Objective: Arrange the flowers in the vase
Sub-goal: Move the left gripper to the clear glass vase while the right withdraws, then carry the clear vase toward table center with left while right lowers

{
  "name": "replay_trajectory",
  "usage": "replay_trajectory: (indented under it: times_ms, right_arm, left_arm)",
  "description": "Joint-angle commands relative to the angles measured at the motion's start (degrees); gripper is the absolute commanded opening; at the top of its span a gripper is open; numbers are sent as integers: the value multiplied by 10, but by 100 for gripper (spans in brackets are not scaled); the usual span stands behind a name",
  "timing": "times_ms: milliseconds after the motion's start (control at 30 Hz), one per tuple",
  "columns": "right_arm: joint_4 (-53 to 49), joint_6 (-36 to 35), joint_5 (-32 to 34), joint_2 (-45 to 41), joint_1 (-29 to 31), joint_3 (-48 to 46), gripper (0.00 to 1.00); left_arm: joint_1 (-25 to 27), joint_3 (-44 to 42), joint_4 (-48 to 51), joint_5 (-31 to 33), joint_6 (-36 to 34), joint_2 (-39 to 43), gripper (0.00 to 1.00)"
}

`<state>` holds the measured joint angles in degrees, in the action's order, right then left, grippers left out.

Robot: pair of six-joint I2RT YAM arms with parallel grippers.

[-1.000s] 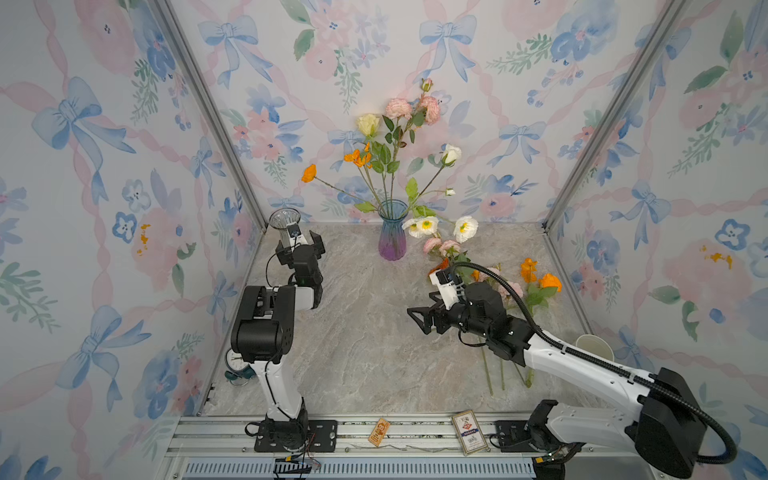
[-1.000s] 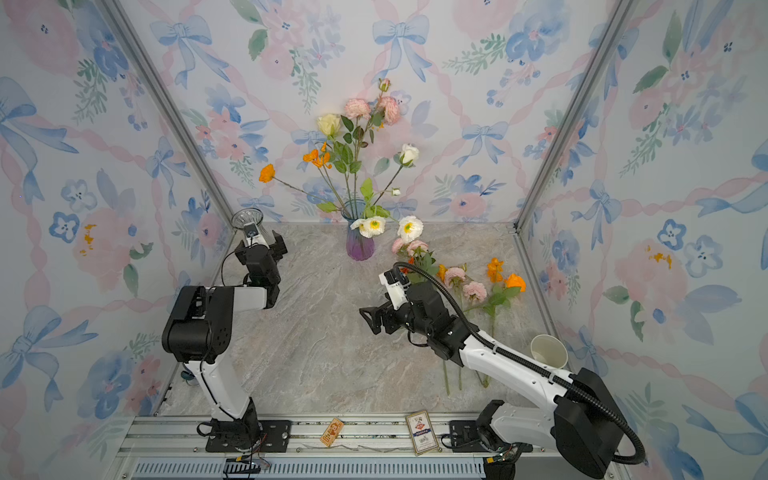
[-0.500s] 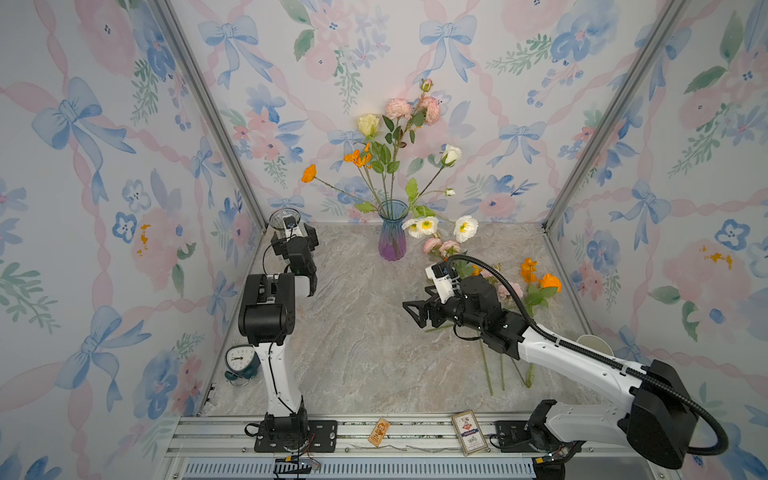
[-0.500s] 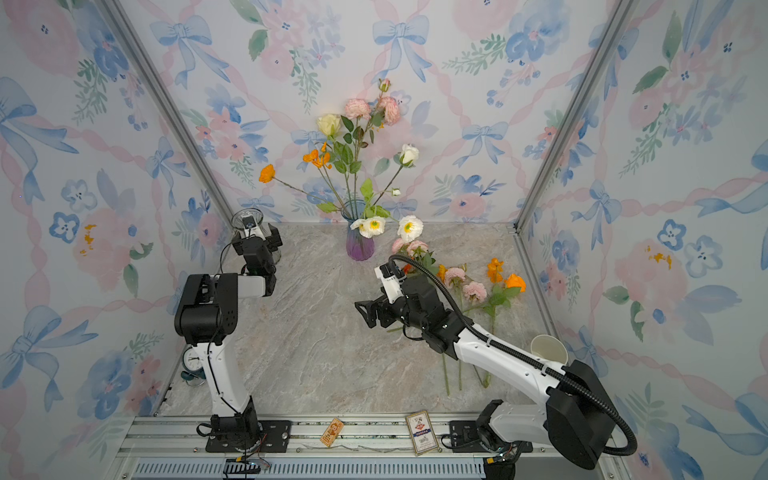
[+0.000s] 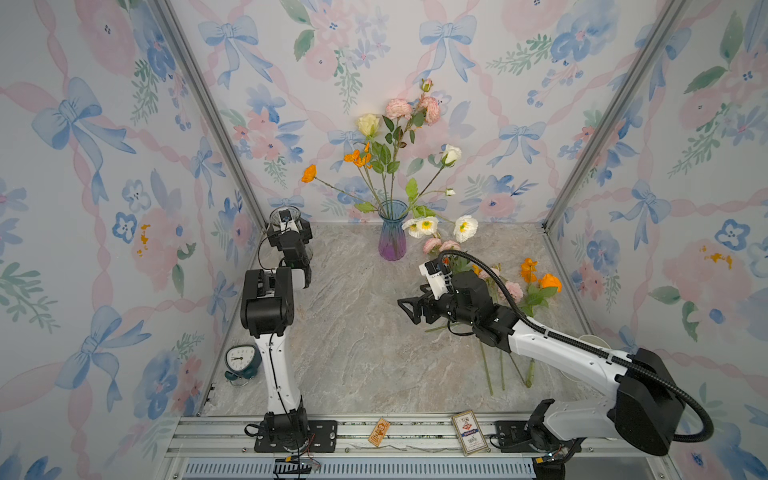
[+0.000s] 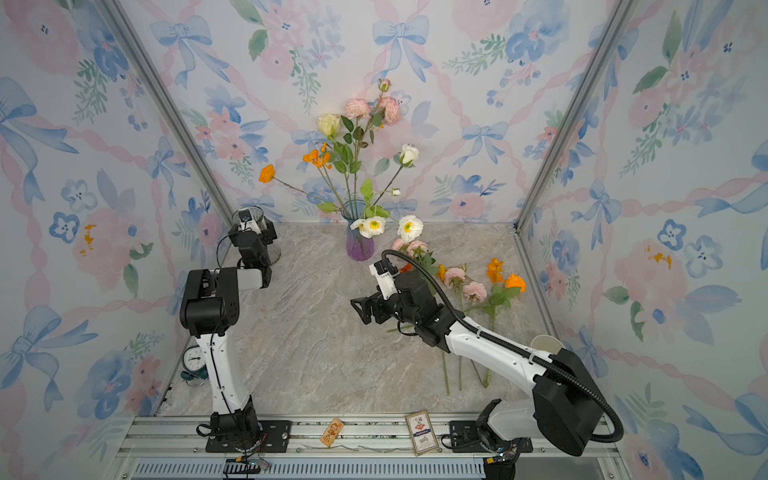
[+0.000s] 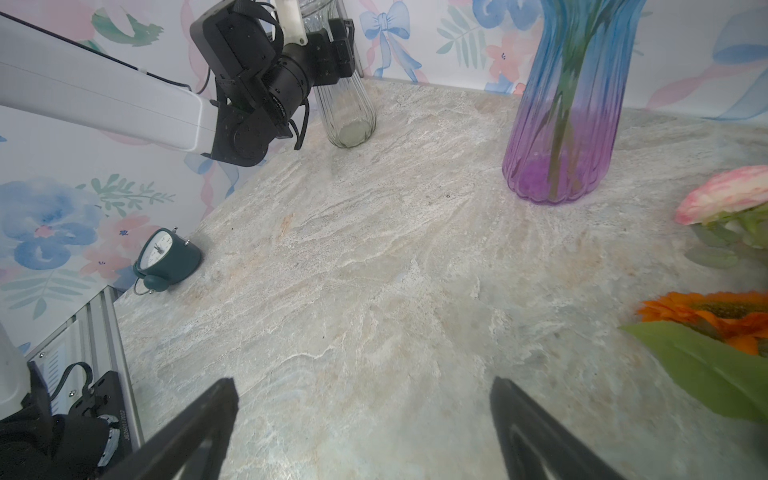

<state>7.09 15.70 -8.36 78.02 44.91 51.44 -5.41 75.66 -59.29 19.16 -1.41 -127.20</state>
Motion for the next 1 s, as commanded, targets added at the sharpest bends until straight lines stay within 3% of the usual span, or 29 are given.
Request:
replay_trajectory:
  times_ms: [0,267,633,833,967]
  right_arm:
    - [-9,8,7,8,13,17,97]
    - [1,14,3,21,16,17,97]
    - [19,18,-5,12,20,4,97]
    - [25,17,0,-22,20,-19,97]
    - [28,15,13,-60,17,-46,97]
  left_arm:
    - [-7,24,-10,-18,-7,-20,88]
    - [-8,21,-17,-42,-18,-9,75]
    - [-8,-83,-96,-132,-40,74,48]
    - [1,-167,-150,-181,9,154,40]
    - [43,-220,-165,-165,16,217,40]
